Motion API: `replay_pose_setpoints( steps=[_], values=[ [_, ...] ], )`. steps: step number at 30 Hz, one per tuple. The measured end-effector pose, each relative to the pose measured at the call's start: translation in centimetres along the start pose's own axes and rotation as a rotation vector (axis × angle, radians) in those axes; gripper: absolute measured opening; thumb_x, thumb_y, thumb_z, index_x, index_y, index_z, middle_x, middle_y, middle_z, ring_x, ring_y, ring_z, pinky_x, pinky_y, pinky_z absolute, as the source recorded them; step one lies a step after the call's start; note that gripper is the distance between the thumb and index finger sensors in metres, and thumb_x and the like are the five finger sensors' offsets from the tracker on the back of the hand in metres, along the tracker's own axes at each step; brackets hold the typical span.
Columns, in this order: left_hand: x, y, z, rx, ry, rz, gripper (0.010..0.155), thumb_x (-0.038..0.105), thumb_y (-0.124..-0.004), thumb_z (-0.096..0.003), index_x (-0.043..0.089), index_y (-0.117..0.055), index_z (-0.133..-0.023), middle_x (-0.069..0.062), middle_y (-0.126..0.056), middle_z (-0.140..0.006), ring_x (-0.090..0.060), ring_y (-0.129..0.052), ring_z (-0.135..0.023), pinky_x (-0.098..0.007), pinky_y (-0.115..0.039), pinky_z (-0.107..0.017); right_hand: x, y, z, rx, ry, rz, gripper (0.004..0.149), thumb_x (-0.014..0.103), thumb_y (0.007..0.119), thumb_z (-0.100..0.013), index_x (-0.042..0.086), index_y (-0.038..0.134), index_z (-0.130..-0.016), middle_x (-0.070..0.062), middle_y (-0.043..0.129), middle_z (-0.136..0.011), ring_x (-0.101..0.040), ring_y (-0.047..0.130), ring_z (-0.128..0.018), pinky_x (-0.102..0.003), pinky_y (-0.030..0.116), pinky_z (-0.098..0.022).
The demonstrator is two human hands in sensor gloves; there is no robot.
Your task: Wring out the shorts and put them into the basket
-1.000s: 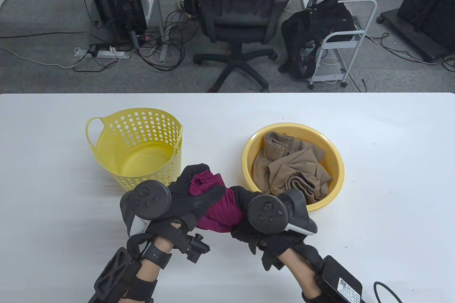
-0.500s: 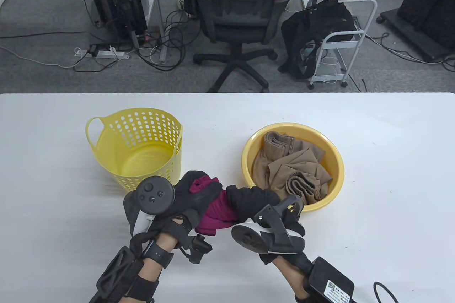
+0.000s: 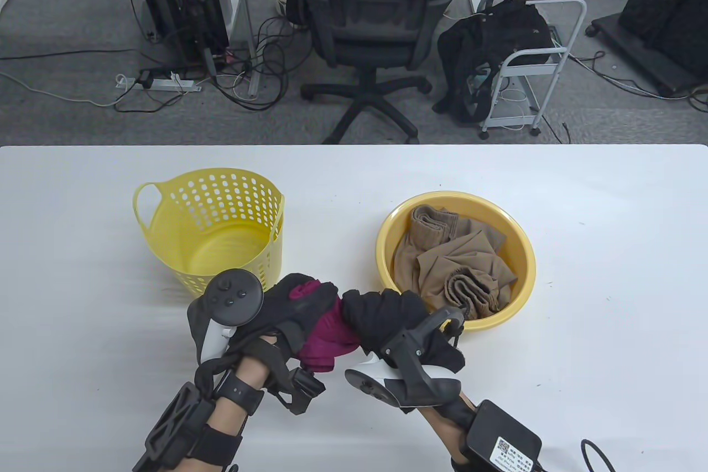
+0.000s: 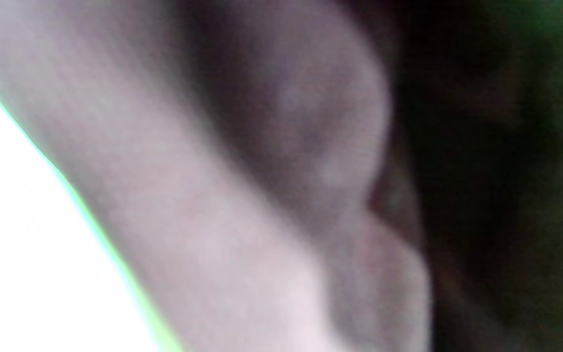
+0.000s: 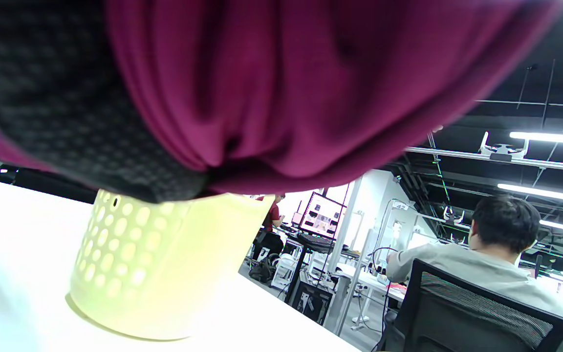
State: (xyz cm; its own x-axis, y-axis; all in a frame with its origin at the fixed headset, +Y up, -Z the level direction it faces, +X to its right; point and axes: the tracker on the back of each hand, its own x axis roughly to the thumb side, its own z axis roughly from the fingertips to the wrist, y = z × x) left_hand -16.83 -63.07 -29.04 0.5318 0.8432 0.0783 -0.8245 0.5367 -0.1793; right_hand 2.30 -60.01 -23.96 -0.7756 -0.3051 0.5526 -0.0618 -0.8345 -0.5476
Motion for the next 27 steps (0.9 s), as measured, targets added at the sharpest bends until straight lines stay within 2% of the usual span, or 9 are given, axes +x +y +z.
replay_pose_setpoints(
  steps=[19,27],
  values=[
    [0.3,-0.2,0.1,-0.001,-0.022,-0.044,0.063,0.059,-0.081,-0.0582,0.006,-0.075,-0.092,-0.023,-0.101,-0.057,-0.028,-0.113,-0.024,-0.048,-0.092,-0.024,-0.5,0.3,0.3,0.034,0.038,-0.064,0.082,0.046,0.107,-0.029,0.01,0.065,-0.089,0.0,0.09,-0.059,-0.009,0.09,-0.03,-0.026,0.083,-0.022],
    [0.9,0.0,0.4,0.016,-0.116,-0.103,0.064,0.06,-0.08,-0.0577,0.009,-0.071,-0.095,-0.023,-0.098,-0.063,-0.029,-0.112,-0.031,-0.05,-0.091,-0.029,-1.5,0.4,0.3,0.094,0.092,-0.176,0.083,0.047,0.107,-0.029,0.011,0.065,-0.09,0.0,0.09,-0.061,-0.01,0.091,-0.032,-0.027,0.083,-0.024]
  ],
)
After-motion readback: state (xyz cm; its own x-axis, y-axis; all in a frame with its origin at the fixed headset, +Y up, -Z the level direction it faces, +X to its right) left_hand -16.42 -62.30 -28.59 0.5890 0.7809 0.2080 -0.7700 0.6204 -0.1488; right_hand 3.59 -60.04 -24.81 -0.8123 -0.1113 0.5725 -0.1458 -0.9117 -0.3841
